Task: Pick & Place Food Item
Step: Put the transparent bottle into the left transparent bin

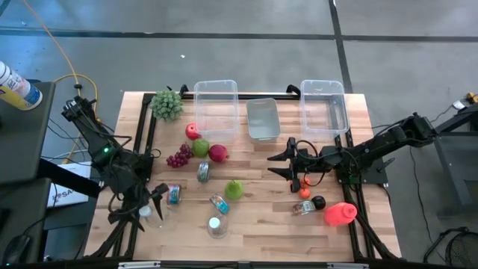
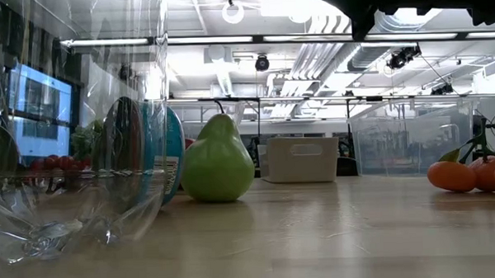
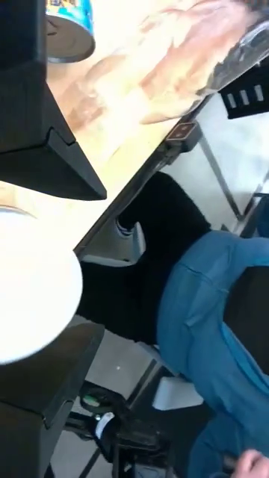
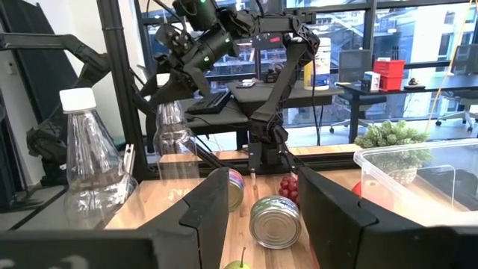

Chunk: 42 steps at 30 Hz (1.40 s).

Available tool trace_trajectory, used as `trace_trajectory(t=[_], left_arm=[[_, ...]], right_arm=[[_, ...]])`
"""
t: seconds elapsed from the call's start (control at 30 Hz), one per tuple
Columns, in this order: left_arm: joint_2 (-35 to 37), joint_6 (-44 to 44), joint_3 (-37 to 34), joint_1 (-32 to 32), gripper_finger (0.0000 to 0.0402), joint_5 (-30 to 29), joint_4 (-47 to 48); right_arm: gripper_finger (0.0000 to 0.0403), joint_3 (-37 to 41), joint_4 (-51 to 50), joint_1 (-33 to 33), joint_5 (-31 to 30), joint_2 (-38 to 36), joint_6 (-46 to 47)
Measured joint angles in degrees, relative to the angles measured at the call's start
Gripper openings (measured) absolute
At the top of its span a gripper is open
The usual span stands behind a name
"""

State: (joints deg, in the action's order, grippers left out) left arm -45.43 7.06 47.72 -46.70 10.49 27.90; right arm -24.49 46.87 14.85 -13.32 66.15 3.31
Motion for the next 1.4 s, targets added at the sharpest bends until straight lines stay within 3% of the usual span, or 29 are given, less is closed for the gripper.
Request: trace_trajectory(t=[0.23, 0.47, 0.8, 1.0, 1.17, 1.3, 1.4], left_arm=[[0.02, -3.28, -0.17, -0.35, 0.0275, 5.11, 1.5], [0.01, -7.48, -0.25, -0.2, 0.0272, 1.88, 4.86], [0.02, -8.62, -2.73, -0.31, 0.0168, -0.29, 3.97], [-0.01, -9.82, -2.81, -0.33, 0.0167, -0.87, 3.42], [-0.11, -6.5, -2.91, -0.31, 0.0171, -4.68, 1.62], [-0.07, 0.1, -2.91, 0.13, 0.0173, -12.06, 1.65], [-0.07, 3.5, -2.91, 1.19, 0.0174, -12.38, 1.62]], right_arm=[[0.0151, -0.01, 0.02, -0.02, -0.17, 0.0, 1.26], [0.0151, -0.02, 0.02, 0.03, -0.17, 0.0, 2.76], [0.0151, -0.02, 0.44, 0.01, -0.2, 0.53, 2.95], [0.0151, -0.06, 0.51, 0.46, -0.23, 0.52, 3.13], [0.0151, -0.07, 0.7, 1.43, -0.18, 0.52, 3.01], [0.0151, -0.07, 1.91, 1.38, -0.2, 0.52, 2.97], [0.0151, -0.07, 1.81, 1.38, -0.07, 0.52, 3.06]])
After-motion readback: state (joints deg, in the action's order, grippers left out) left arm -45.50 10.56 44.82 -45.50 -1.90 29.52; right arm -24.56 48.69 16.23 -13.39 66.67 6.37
